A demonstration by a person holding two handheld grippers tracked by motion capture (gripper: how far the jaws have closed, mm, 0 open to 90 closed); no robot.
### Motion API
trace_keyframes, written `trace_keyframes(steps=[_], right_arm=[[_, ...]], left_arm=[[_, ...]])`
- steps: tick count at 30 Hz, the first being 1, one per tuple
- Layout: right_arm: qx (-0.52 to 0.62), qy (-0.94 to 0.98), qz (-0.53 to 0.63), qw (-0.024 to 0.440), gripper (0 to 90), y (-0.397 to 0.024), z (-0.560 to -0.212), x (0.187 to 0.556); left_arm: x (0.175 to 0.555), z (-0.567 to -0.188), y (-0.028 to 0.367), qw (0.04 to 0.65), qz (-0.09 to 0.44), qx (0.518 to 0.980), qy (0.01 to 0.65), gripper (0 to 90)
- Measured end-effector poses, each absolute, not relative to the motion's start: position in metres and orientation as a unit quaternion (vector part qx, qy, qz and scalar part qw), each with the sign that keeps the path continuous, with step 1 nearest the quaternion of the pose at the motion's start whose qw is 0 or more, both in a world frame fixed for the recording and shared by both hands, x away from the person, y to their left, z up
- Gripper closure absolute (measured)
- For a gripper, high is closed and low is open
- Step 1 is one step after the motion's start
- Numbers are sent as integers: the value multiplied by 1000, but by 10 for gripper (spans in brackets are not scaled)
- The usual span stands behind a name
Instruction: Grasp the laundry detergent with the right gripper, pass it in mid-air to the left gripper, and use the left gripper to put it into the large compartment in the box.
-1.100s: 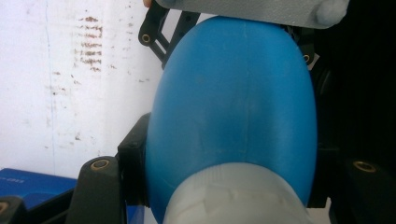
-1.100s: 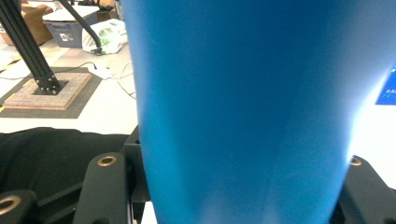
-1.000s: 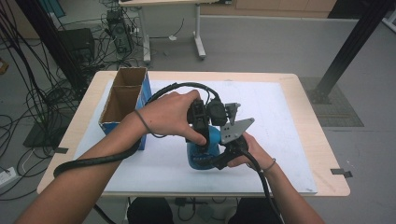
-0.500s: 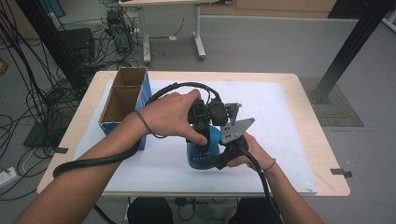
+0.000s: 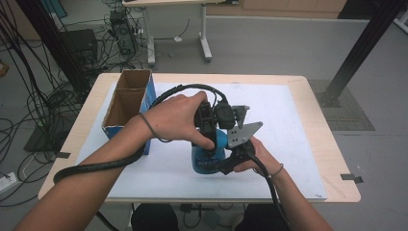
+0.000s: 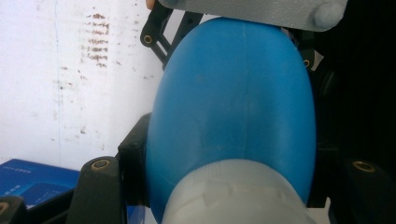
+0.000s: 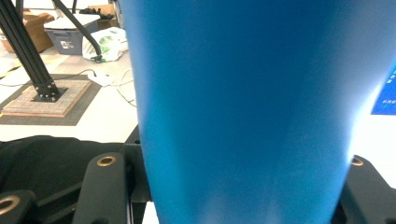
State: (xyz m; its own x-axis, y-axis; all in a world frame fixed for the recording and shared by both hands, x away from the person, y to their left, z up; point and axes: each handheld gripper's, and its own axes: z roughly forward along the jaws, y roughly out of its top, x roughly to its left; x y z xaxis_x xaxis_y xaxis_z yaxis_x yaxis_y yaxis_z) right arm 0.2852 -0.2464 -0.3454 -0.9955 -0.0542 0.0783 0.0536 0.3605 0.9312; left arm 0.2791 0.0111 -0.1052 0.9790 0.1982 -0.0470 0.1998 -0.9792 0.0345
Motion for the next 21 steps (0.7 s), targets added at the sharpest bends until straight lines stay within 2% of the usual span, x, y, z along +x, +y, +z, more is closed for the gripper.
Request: trace_keyframes(steps=[7, 21], right_arm=[[-5, -820, -571, 44, 393, -247, -347, 283], [-51, -806, -588, 47, 198, -259, -354, 277]], left_arm=[[279, -104, 11, 20, -20, 994, 105, 375], [280, -108, 13, 17, -23, 993, 111, 376]])
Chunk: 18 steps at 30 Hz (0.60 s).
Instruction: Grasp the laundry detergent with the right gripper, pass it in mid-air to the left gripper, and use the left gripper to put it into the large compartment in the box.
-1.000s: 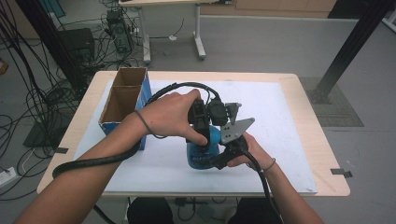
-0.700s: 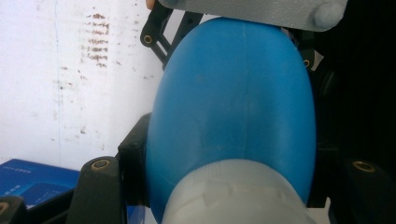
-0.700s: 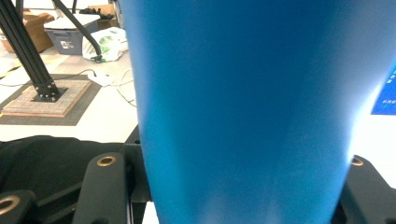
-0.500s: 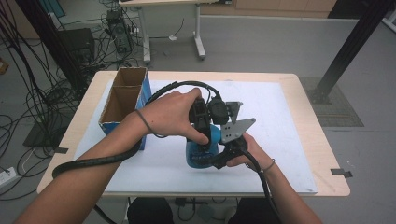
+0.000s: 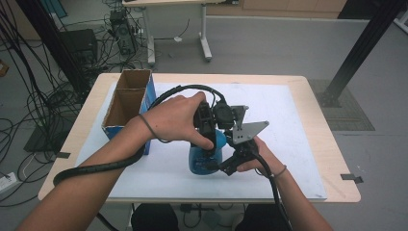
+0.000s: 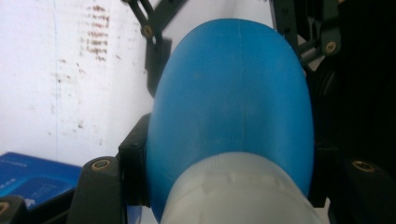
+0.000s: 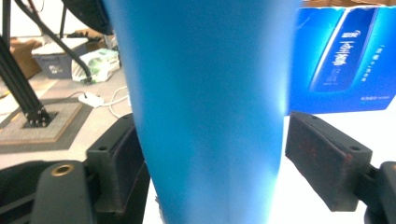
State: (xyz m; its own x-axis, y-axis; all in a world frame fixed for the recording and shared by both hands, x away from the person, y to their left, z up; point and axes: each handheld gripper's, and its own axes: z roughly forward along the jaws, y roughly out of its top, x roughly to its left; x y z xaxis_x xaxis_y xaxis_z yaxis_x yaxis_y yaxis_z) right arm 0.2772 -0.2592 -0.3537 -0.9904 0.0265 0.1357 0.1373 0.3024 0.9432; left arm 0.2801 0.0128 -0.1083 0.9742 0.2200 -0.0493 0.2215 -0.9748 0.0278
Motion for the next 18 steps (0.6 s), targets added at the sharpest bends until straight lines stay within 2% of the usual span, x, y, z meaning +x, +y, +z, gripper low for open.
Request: trace_keyframes(steps=[6, 18], right_arm=[[-56, -803, -590, 58, 146, -263, -359, 276], [-70, -804, -588, 47, 144, -275, -358, 269]], left_arm=[[281, -111, 12, 11, -24, 993, 117, 376], [281, -112, 11, 10, -26, 992, 123, 376]])
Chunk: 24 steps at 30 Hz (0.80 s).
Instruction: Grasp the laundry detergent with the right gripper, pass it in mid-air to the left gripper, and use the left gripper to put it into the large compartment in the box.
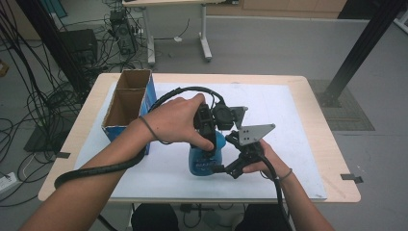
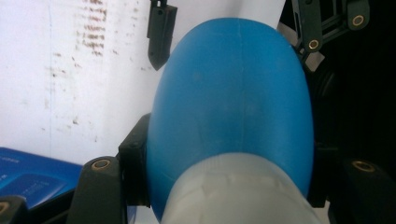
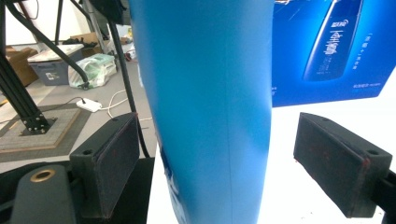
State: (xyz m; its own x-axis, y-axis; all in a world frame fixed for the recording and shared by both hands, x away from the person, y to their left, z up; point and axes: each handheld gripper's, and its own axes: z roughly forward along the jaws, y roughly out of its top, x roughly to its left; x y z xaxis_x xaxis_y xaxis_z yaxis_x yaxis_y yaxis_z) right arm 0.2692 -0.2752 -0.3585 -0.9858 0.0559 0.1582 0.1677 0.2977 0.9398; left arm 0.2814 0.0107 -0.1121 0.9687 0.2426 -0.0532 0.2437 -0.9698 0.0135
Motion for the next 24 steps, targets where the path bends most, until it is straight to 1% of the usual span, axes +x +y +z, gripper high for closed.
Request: trace_keyframes(steps=[14, 24], right_arm=[[-96, -807, -582, 26, 130, -306, -353, 258], [-124, -815, -566, -2, 80, -335, -349, 247]], left_arm=[[280, -111, 10, 5, -22, 991, 128, 376], [278, -109, 15, 14, -17, 991, 135, 376]])
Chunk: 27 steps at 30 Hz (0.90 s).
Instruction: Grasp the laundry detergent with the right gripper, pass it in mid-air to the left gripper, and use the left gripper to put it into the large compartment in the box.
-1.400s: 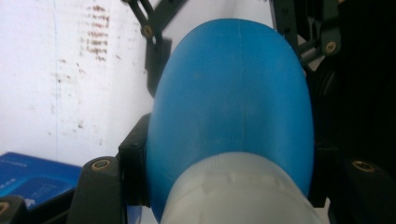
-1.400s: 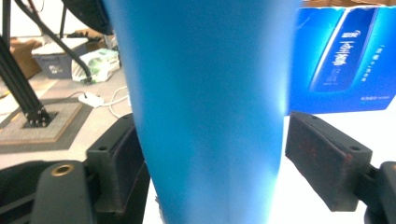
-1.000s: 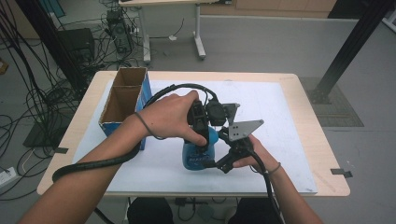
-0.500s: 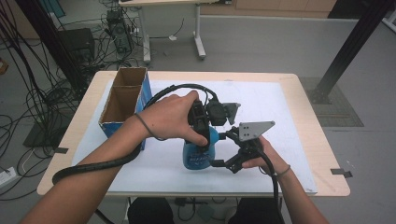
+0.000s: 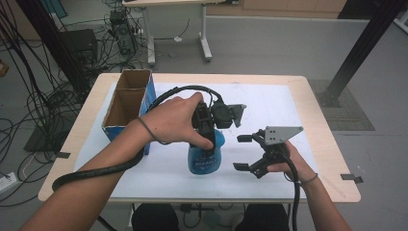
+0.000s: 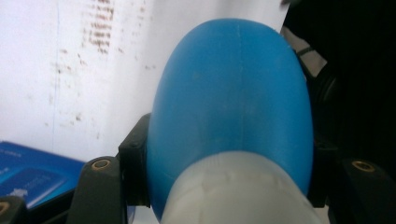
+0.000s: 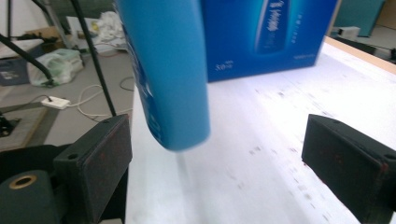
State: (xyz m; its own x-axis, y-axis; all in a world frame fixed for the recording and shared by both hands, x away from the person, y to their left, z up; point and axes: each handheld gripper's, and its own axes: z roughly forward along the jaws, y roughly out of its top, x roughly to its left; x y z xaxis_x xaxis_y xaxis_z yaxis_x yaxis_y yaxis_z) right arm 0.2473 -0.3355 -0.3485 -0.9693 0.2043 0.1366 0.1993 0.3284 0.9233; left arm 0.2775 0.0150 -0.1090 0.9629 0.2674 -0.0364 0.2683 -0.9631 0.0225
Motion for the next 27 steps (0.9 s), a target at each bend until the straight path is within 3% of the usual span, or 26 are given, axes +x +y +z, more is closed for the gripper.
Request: trace_keyframes(steps=[10, 27], right_arm=[[156, 817, 555, 26, 28, -373, -349, 239], [225, 810, 540, 47, 31, -432, -359, 224]], left_arm=[[278, -108, 15, 10, -18, 990, 137, 376], [278, -106, 18, 17, -15, 988, 151, 376]])
